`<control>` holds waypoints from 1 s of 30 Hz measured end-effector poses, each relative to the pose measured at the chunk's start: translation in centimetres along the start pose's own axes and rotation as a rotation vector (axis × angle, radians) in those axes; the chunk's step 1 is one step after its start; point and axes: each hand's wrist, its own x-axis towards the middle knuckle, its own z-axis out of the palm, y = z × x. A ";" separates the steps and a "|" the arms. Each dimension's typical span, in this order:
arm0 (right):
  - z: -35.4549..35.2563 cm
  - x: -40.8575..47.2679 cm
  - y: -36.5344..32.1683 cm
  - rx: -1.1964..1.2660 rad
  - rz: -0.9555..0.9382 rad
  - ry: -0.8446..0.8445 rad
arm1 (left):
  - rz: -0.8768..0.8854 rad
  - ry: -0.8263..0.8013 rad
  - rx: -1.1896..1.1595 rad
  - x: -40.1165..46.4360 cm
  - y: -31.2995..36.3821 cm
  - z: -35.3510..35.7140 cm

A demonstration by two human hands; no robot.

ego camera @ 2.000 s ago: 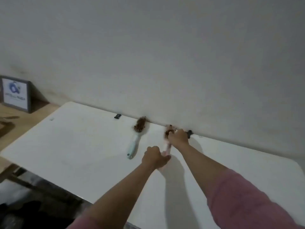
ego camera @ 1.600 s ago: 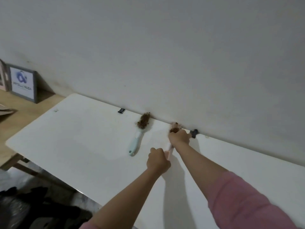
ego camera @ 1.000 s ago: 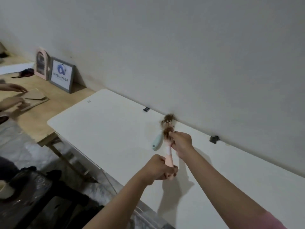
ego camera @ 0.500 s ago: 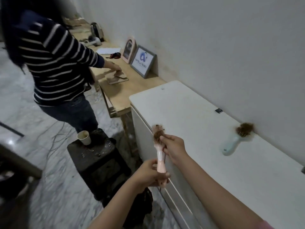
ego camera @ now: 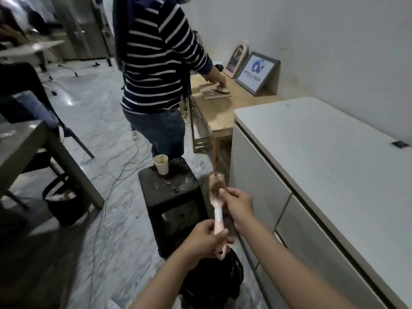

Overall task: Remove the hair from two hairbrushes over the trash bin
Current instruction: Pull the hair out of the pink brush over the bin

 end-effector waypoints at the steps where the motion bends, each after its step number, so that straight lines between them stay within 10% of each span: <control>1: 0.1 0.1 1.4 -0.005 -0.015 0.004 | 0.002 0.009 0.000 0.3 -1.4 -0.1; 30: 0.0 -9.8 8.3 -0.235 -0.284 0.120 | 0.095 0.299 -0.241 -3.9 -12.2 0.7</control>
